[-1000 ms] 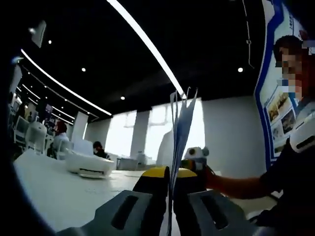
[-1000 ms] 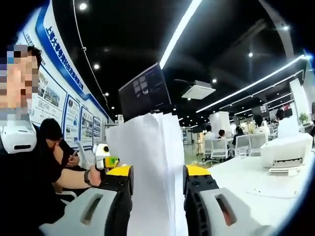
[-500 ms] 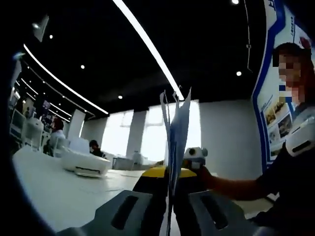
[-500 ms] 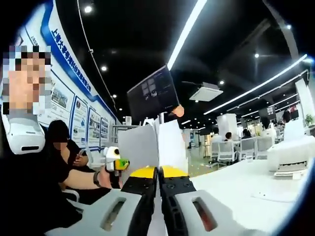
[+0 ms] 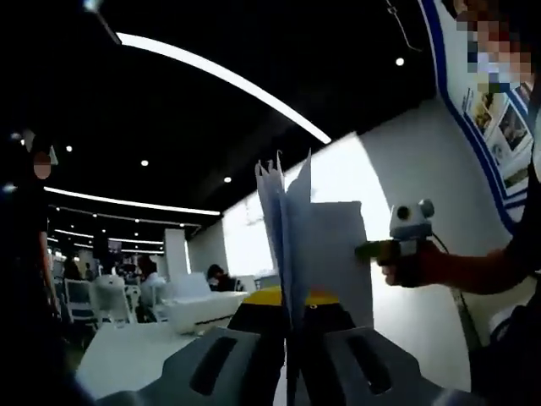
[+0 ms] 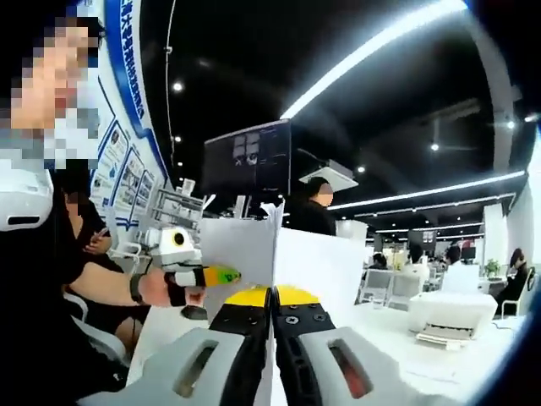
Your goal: Organize the stack of printing papers by aligning and flattening the scattered papers on the table
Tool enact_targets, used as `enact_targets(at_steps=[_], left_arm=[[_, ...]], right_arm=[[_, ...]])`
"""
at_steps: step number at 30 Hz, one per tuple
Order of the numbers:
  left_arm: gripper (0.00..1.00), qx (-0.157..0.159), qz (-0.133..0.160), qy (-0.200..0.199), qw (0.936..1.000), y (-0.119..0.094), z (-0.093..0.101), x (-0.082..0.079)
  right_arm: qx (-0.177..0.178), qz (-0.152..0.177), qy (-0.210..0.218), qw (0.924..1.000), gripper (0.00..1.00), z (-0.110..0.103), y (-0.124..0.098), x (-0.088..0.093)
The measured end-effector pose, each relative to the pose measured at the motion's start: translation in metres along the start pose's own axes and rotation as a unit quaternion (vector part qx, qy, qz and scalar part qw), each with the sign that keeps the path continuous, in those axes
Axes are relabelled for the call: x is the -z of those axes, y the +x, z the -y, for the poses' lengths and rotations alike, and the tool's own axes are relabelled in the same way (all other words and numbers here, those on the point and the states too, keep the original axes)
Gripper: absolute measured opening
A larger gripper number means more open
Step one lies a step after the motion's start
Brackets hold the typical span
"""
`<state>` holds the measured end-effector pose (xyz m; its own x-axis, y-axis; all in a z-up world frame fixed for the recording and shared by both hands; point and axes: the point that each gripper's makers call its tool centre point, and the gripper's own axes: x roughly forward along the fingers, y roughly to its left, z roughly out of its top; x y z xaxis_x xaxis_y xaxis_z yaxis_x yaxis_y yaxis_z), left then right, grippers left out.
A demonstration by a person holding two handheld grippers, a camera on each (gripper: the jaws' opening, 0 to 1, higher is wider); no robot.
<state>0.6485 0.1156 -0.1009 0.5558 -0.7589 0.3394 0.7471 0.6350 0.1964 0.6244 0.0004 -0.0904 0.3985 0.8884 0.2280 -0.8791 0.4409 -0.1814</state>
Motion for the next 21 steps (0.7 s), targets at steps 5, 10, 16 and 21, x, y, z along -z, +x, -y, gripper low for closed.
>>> enact_targets(at_steps=[5,10,16,21], left_arm=[[0.12,-0.01,-0.042,0.019,0.9989,-0.003,0.003,0.029],[0.15,-0.03,-0.047,-0.025,0.9981,-0.01,-0.006,0.045],[0.07,-0.022,-0.047,-0.026,0.9983,-0.005,0.004,0.037],[0.06,-0.021,-0.039,-0.029,0.9986,0.003,0.005,0.019]], right_arm=[[-0.012,-0.014,-0.02,0.9996,0.0,-0.013,-0.008,0.017],[-0.011,-0.034,0.002,0.9994,0.0,-0.002,-0.011,0.04],[0.009,-0.034,0.023,0.9991,0.0,0.007,-0.006,0.035],[0.02,0.006,0.039,0.999,0.0,0.013,-0.002,0.003]])
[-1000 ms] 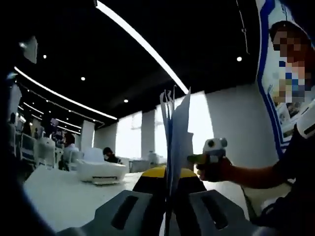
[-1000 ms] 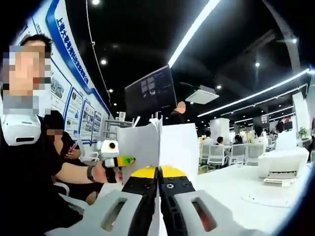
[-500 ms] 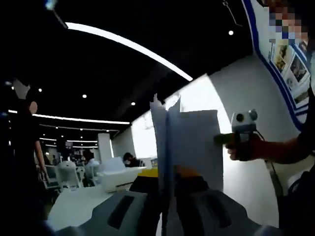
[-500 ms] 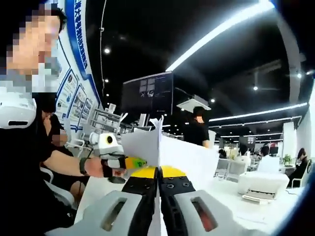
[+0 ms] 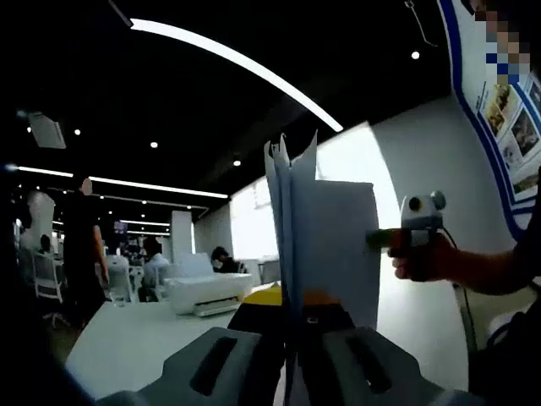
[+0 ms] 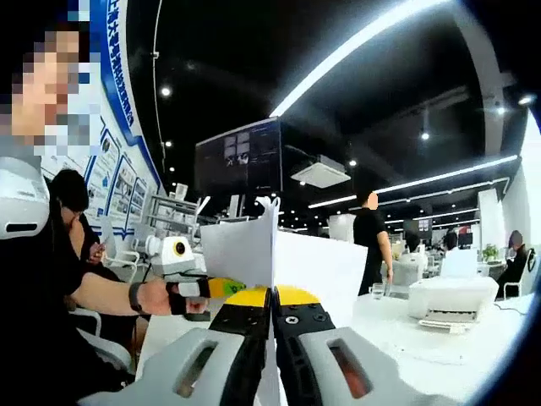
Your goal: Organize the stack of printing papers by aligning and flattening the scattered papers on the table
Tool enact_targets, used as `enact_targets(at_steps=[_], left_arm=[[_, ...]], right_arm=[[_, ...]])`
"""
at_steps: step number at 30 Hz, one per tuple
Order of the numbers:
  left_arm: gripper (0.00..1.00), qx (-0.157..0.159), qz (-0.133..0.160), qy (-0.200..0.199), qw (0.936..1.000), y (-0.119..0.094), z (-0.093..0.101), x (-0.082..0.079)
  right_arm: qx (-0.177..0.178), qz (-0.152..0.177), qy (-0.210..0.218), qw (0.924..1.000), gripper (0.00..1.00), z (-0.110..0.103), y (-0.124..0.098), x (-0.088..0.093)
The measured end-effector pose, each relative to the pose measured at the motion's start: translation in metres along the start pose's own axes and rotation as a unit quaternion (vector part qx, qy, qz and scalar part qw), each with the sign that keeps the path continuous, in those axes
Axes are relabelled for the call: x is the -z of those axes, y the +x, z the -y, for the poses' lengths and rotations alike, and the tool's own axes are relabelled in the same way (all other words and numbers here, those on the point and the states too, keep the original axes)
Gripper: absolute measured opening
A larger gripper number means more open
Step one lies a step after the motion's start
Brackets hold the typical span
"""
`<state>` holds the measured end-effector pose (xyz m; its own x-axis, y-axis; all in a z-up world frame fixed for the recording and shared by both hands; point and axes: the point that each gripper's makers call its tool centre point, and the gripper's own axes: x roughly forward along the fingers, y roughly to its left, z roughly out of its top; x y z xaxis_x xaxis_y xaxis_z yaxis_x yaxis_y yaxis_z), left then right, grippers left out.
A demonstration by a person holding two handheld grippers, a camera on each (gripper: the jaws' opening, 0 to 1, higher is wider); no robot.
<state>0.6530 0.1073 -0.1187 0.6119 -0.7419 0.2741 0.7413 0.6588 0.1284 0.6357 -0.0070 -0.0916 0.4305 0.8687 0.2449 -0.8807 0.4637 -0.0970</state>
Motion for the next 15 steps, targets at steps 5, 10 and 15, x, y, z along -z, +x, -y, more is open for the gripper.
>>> enact_targets(at_steps=[5,10,15], left_arm=[[0.06,0.003,-0.004,-0.028,0.9996,0.003,0.003,-0.002],[0.09,-0.007,-0.026,-0.054,0.9982,0.003,0.003,0.023],[0.08,0.004,-0.007,-0.082,0.9966,0.002,0.007,0.022]], right_arm=[[0.009,0.0,0.009,0.9999,0.0,0.003,-0.002,-0.004],[0.021,-0.013,0.009,0.9997,0.0,0.007,-0.007,0.012],[0.032,-0.027,0.028,0.9987,0.0,0.011,-0.009,0.03]])
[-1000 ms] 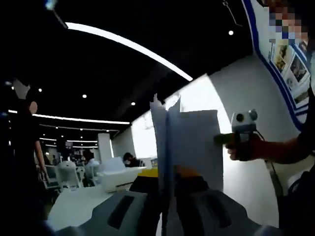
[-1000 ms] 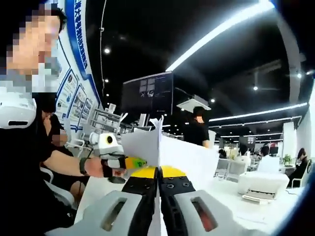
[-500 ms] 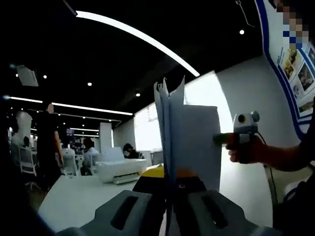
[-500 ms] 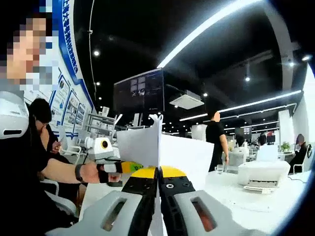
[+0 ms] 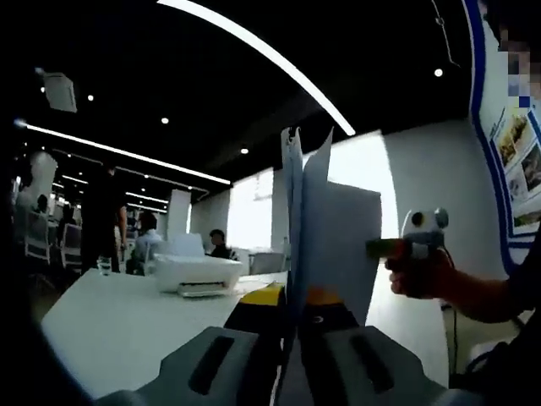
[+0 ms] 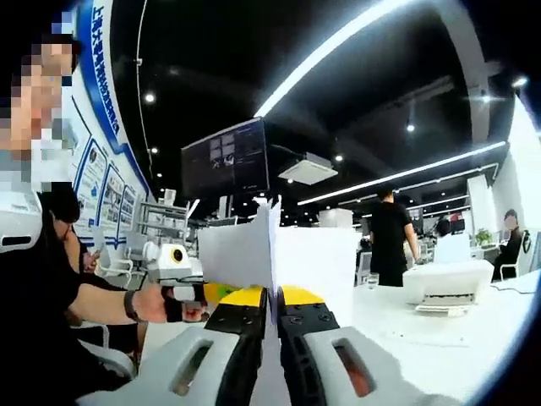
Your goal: Organize the stack of printing papers by aligning and flattening the scattered papers on the table
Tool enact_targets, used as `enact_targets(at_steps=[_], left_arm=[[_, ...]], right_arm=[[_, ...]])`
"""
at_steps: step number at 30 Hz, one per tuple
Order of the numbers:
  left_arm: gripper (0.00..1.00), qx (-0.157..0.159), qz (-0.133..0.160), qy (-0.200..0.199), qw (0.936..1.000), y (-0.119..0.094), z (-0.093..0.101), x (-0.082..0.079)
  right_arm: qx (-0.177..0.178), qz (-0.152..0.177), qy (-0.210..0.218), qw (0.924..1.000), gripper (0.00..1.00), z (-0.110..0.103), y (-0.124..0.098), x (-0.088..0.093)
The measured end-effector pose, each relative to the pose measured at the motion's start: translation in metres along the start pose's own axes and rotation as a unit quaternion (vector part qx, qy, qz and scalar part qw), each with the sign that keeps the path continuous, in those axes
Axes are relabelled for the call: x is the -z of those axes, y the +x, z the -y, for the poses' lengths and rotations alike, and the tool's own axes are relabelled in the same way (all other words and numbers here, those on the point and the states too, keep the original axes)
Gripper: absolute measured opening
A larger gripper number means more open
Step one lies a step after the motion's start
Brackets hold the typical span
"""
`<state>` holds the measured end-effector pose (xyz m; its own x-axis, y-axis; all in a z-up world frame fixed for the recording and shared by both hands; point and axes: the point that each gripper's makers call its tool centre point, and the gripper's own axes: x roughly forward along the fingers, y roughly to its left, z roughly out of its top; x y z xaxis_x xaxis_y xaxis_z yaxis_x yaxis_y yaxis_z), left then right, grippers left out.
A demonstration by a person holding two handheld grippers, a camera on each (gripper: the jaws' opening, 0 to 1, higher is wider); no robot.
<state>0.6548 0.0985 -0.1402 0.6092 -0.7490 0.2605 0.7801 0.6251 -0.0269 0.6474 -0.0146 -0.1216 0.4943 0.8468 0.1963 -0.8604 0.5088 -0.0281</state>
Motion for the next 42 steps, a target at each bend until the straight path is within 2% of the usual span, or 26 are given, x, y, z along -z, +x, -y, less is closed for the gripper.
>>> enact_targets(at_steps=[2,3,5,6,8,11,13,14,15,17,18,20,23,24,25,26,27,29,31,35,38,40,42], left_arm=[[0.08,0.011,0.014,-0.007,0.9998,-0.001,0.004,-0.004],[0.07,0.021,0.032,-0.018,0.9991,-0.002,0.007,-0.009],[0.07,0.029,0.042,-0.029,0.9983,-0.003,0.009,-0.011],[0.06,0.045,0.055,-0.054,0.996,-0.005,0.012,-0.014],[0.06,0.053,0.059,-0.07,0.9944,-0.008,0.012,-0.013],[0.06,0.059,0.063,-0.075,0.9935,-0.011,0.013,-0.013],[0.06,0.076,0.065,-0.071,0.9924,-0.014,0.018,-0.013],[0.06,0.083,0.066,-0.071,0.9919,-0.015,0.02,-0.013],[0.06,0.091,0.068,-0.073,0.9909,-0.017,0.022,-0.014],[0.06,0.11,0.071,-0.082,0.988,-0.02,0.027,-0.014],[0.06,0.114,0.073,-0.083,0.9873,-0.021,0.028,-0.015],[0.06,0.13,0.075,-0.087,0.9849,-0.023,0.032,-0.015],[0.06,0.143,0.076,-0.089,0.9829,-0.025,0.035,-0.015],[0.06,0.144,0.076,-0.089,0.9827,-0.026,0.035,-0.015],[0.06,0.141,0.077,-0.087,0.9832,-0.026,0.033,-0.015],[0.06,0.138,0.077,-0.087,0.9835,-0.026,0.032,-0.016],[0.06,0.133,0.08,-0.087,0.9839,-0.027,0.028,-0.016],[0.06,0.119,0.087,-0.088,0.9851,-0.027,0.019,-0.019],[0.07,0.097,0.09,-0.076,0.9883,-0.025,0.009,-0.021],[0.09,0.055,0.103,-0.065,0.991,-0.016,-0.004,-0.035],[0.1,0.026,0.097,0.003,0.995,-0.008,-0.007,-0.044],[0.1,0.033,0.094,0.033,0.9945,-0.005,0.0,-0.046],[0.1,0.037,0.093,0.028,0.9946,-0.003,0.004,-0.044]], right_arm=[[0.008,-0.004,-0.002,1.0,0.0,0.0,-0.001,0.005],[0.008,0.002,0.0,1.0,0.0,0.001,-0.002,0.004],[0.005,0.005,0.008,0.9999,0.0,0.001,-0.002,0.003],[0.005,0.006,0.011,0.9999,0.0,0.002,-0.002,0.002],[0.007,0.004,0.009,0.9999,0.0,0.005,-0.002,0.001],[0.013,0.002,0.006,0.9999,0.14,0.014,-0.003,0.0],[0.01,0.001,0.003,0.9999,0.25,0.023,-0.001,-0.003],[0.0,0.003,0.005,1.0,0.3,0.025,0.0,-0.004],[-0.025,0.014,0.015,0.9995,0.33,0.023,0.002,-0.007],[-0.062,0.009,0.059,0.9963,0.38,0.025,0.004,-0.006],[-0.08,0.018,0.064,0.9946,0.4,0.028,0.006,-0.007],[-0.099,0.023,0.09,0.9907,0.44,0.029,0.01,-0.008],[-0.11,0.02,0.095,0.9892,0.48,0.032,0.017,-0.004],[-0.109,0.015,0.096,0.9892,0.44,0.032,0.018,-0.002],[-0.111,0.011,0.088,0.9898,0.35,0.03,0.018,0.001],[-0.132,0.015,0.073,0.9884,0.17,0.022,0.017,0.0],[-0.141,0.016,0.074,0.9871,0.09,0.015,0.015,0.0],[-0.135,0.019,0.071,0.9881,0.0,0.006,0.014,-0.002],[-0.128,0.016,0.068,0.9893,0.0,-0.001,0.012,-0.004],[-0.081,0.032,0.02,0.996,0.0,-0.001,0.009,-0.023],[-0.068,0.057,-0.017,0.9959,0.0,-0.012,0.004,-0.04],[-0.061,0.059,-0.03,0.9959,0.0,-0.017,0.0,-0.043],[-0.055,0.061,-0.031,0.9961,0.0,-0.018,-0.004,-0.04]])
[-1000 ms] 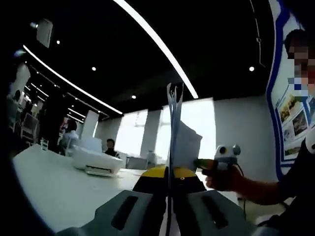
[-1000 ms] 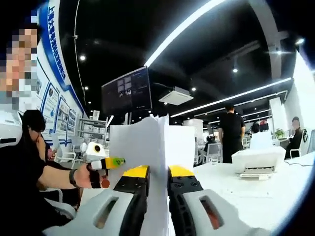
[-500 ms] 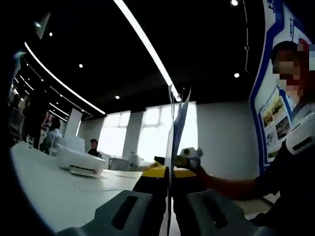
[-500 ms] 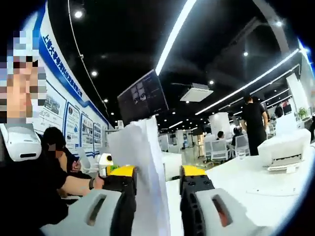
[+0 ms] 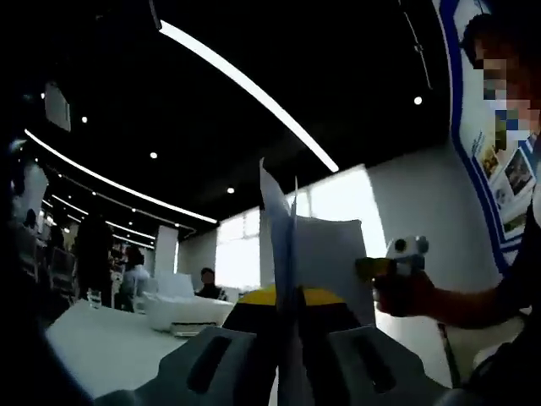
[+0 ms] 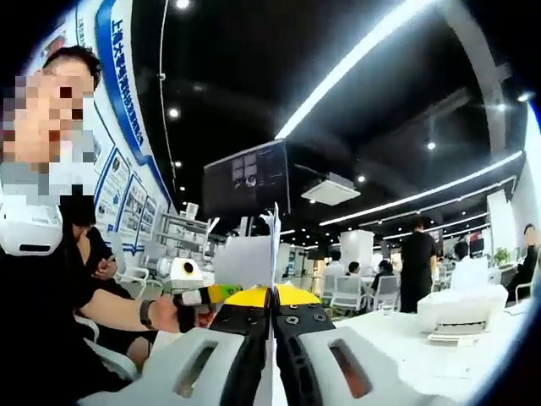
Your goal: Organize the stack of printing papers by aligning and flattening the scattered papers on the table
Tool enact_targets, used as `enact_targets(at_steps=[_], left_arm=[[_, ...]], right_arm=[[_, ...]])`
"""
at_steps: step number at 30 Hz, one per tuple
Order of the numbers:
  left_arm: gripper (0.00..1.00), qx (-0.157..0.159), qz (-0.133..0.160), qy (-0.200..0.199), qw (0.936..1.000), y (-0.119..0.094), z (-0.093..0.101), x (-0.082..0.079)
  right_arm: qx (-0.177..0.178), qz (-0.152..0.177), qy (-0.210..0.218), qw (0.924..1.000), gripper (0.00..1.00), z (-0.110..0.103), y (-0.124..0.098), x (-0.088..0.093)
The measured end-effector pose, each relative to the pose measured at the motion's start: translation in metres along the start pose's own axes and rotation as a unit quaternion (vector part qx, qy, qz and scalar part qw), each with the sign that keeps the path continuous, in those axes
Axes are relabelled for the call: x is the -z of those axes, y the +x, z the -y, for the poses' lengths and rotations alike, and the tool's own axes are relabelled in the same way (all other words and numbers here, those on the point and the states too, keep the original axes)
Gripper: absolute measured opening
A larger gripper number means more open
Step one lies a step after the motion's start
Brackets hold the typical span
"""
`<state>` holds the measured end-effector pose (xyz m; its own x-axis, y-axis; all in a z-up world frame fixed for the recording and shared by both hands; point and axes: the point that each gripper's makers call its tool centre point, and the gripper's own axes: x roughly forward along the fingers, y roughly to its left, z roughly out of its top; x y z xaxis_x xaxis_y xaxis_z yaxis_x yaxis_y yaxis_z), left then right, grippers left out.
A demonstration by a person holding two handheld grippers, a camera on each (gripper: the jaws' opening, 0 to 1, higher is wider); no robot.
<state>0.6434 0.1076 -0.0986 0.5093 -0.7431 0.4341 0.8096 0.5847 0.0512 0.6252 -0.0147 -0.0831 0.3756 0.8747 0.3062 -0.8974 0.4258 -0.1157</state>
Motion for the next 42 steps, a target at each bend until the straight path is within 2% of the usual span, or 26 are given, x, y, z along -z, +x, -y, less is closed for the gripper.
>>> enact_targets(at_steps=[2,3,4,6,8,11,13,15,18,21,23,24,25,26,28,31,35,40,42], left_arm=[[0.11,0.001,-0.007,-0.014,0.9999,0.0,0.002,0.008],[0.13,-0.012,-0.026,-0.025,0.9993,-0.003,-0.001,0.02],[0.16,-0.018,-0.031,-0.03,0.9989,-0.003,-0.003,0.026],[0.21,-0.031,-0.039,-0.047,0.9976,-0.005,-0.007,0.037],[0.22,-0.037,-0.047,-0.059,0.9965,-0.005,-0.009,0.044],[0.21,-0.04,-0.055,-0.059,0.9959,-0.004,-0.009,0.049],[0.19,-0.038,-0.056,-0.057,0.9961,-0.002,-0.009,0.048],[0.16,-0.033,-0.053,-0.057,0.9964,0.002,-0.006,0.043],[0.08,-0.015,-0.053,-0.044,0.9975,0.01,0.001,0.036],[0.07,-0.014,-0.046,-0.038,0.9981,0.016,0.003,0.03],[0.07,-0.01,-0.034,-0.046,0.9983,0.018,0.006,0.025],[0.08,-0.01,-0.033,-0.048,0.9983,0.018,0.006,0.025],[0.1,-0.012,-0.034,-0.058,0.9976,0.018,0.006,0.028],[0.13,-0.015,-0.04,-0.072,0.9965,0.017,0.006,0.034],[0.16,-0.019,-0.053,-0.085,0.9948,0.014,0.006,0.047],[0.17,-0.024,-0.061,-0.09,0.9938,0.012,0.006,0.058],[0.17,-0.021,-0.056,-0.096,0.9936,0.014,0.009,0.057],[0.2,-0.01,-0.052,-0.098,0.9938,0.018,0.015,0.059],[0.21,-0.004,-0.056,-0.103,0.9931,0.02,0.019,0.062]], right_arm=[[0.005,-0.001,0.003,1.0,0.0,0.002,-0.005,0.008],[0.015,-0.004,0.006,0.9999,0.0,0.005,-0.008,0.014],[0.029,-0.01,0.005,0.9995,0.01,0.011,-0.011,0.022],[0.051,-0.029,0.02,0.9981,0.11,0.02,-0.015,0.037],[0.058,-0.044,0.026,0.997,0.12,0.027,-0.017,0.05],[0.073,-0.056,0.022,0.9955,0.11,0.034,-0.02,0.058],[0.075,-0.051,0.034,0.9953,0.05,0.037,-0.022,0.055],[0.068,-0.033,0.058,0.9954,0.0,0.033,-0.02,0.045],[0.078,-0.023,0.068,0.9944,0.0,0.034,-0.018,0.03],[0.077,0.01,0.078,0.9939,0.0,0.026,-0.018,0.012],[0.083,0.015,0.064,0.9944,0.0,0.02,-0.02,0.008],[0.085,0.012,0.058,0.9946,0.0,0.02,-0.02,0.009],[0.095,-0.004,0.046,0.9944,0.0,0.021,-0.024,0.016],[0.102,-0.019,0.049,0.9934,0.0,0.023,-0.027,0.023],[0.114,-0.043,0.067,0.9902,0.06,0.027,-0.032,0.038],[0.129,-0.057,0.076,0.987,0.07,0.032,-0.037,0.051],[0.145,-0.064,0.081,0.984,0.09,0.035,-0.039,0.056],[0.147,-0.067,0.09,0.9829,0.11,0.032,-0.038,0.055],[0.151,-0.078,0.073,0.9827,0.11,0.033,-0.039,0.058]])
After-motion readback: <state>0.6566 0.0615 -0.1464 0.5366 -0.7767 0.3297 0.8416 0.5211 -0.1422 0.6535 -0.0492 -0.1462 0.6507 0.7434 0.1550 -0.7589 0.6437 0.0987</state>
